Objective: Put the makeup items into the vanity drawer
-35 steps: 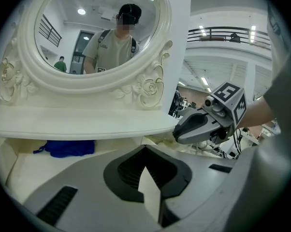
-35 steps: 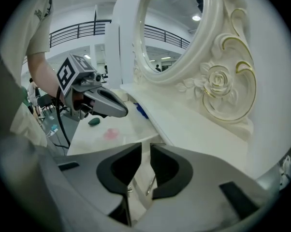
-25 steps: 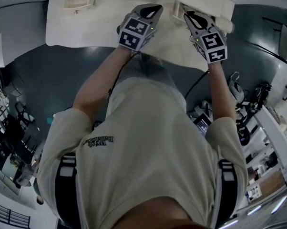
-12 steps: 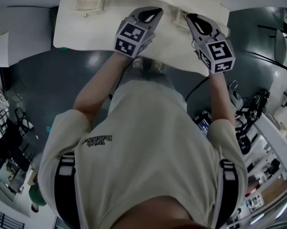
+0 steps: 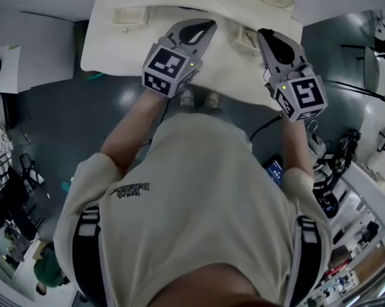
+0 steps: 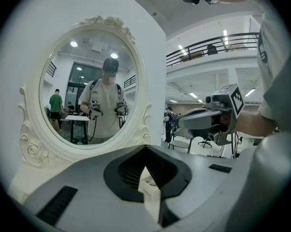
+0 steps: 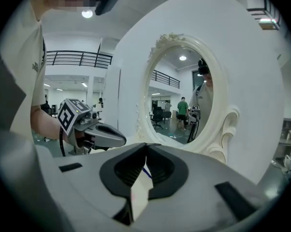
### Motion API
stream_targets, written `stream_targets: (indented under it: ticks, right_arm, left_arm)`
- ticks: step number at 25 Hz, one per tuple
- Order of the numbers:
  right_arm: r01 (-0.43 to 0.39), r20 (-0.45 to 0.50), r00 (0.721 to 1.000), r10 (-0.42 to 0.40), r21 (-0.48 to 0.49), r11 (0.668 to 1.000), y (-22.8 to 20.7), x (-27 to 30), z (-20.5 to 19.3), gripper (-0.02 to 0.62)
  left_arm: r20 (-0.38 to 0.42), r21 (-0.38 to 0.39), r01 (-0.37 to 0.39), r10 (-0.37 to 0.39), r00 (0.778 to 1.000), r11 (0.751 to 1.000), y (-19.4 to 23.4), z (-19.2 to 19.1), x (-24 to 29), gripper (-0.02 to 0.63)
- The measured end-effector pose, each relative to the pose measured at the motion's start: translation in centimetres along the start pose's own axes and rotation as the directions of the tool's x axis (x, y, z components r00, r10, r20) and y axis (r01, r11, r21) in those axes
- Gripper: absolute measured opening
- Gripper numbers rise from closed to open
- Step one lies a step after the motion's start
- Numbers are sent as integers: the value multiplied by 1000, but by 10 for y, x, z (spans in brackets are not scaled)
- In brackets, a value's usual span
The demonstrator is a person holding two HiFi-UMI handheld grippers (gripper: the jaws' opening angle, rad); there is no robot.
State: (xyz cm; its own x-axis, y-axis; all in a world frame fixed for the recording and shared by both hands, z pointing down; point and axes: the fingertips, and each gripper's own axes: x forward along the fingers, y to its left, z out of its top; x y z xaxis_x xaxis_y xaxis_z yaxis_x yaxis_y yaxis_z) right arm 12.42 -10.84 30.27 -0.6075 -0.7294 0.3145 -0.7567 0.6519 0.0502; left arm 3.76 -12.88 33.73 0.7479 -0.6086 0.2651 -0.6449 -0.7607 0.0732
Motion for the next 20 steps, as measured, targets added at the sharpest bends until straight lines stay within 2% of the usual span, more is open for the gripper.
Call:
stream_targets:
  ticks: [9, 20]
  right_arm:
    - [-81, 82, 993, 81, 2, 997, 51, -22, 33, 5]
    - [-119, 129, 985, 114, 30, 992, 79, -28, 41, 5]
  left_arm:
    - [101, 81, -35, 27, 994, 996, -15, 41, -50, 14]
    - [131, 65, -85, 76, 988, 994, -12, 41, -88, 14]
